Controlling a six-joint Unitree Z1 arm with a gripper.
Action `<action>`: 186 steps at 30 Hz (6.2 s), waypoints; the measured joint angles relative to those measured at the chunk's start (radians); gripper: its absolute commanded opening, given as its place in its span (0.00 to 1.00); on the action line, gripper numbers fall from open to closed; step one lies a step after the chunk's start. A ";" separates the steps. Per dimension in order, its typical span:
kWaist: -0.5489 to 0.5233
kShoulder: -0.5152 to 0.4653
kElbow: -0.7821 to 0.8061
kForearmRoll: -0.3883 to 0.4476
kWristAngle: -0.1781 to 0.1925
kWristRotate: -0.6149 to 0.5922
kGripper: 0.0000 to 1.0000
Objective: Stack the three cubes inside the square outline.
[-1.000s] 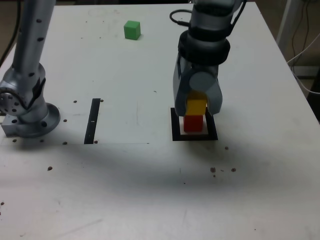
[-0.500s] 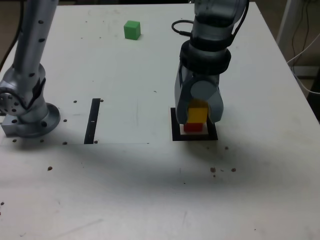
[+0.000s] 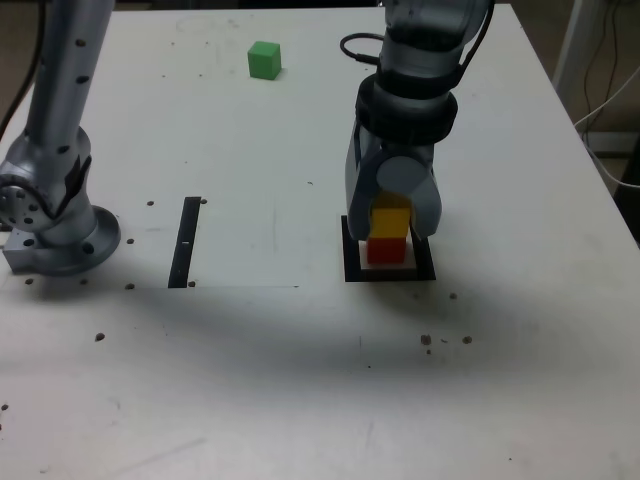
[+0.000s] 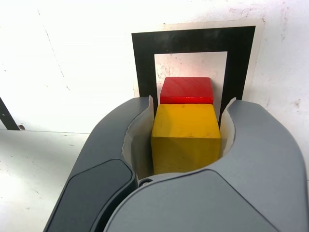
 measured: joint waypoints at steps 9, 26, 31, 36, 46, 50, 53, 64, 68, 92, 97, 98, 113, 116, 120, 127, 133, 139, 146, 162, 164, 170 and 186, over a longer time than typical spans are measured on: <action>0.001 0.000 0.000 -0.002 0.006 0.003 0.41; 0.004 -0.004 0.010 -0.012 0.009 0.020 1.00; 0.004 -0.020 0.012 -0.007 0.013 0.020 1.00; 0.025 -0.081 0.059 0.011 0.035 0.036 1.00; 0.227 -0.197 0.157 0.055 0.060 0.336 1.00; 0.299 -0.197 0.146 0.063 0.105 0.428 1.00; 0.380 -0.197 0.121 0.063 0.147 0.507 1.00; 0.700 -0.125 -0.147 0.145 0.163 0.810 1.00; 0.803 -0.068 -0.160 0.161 0.189 0.856 1.00; 1.003 0.124 -0.293 0.040 0.419 1.101 1.00; 1.061 0.145 -0.265 -0.046 0.419 1.156 1.00; 1.064 0.148 -0.265 -0.051 0.419 1.163 1.00; 1.032 0.188 -0.220 -0.038 0.394 1.171 0.95; 1.030 0.188 -0.220 -0.032 0.383 1.171 0.92; 1.030 0.188 -0.220 -0.031 0.381 1.163 0.87; 1.030 0.188 -0.206 -0.027 0.380 1.135 0.68; 1.030 0.188 -0.199 -0.045 0.375 1.108 0.50; 1.030 0.189 -0.188 -0.059 0.357 1.107 0.44; 1.028 0.189 -0.188 -0.058 0.299 1.110 0.32; 0.974 0.114 -0.200 -0.032 0.298 1.069 0.24; 0.933 0.069 -0.201 -0.017 0.298 1.037 0.24; 0.749 -0.040 -0.215 0.125 0.298 0.911 0.24; 0.256 -0.115 -0.222 0.303 0.162 0.468 0.25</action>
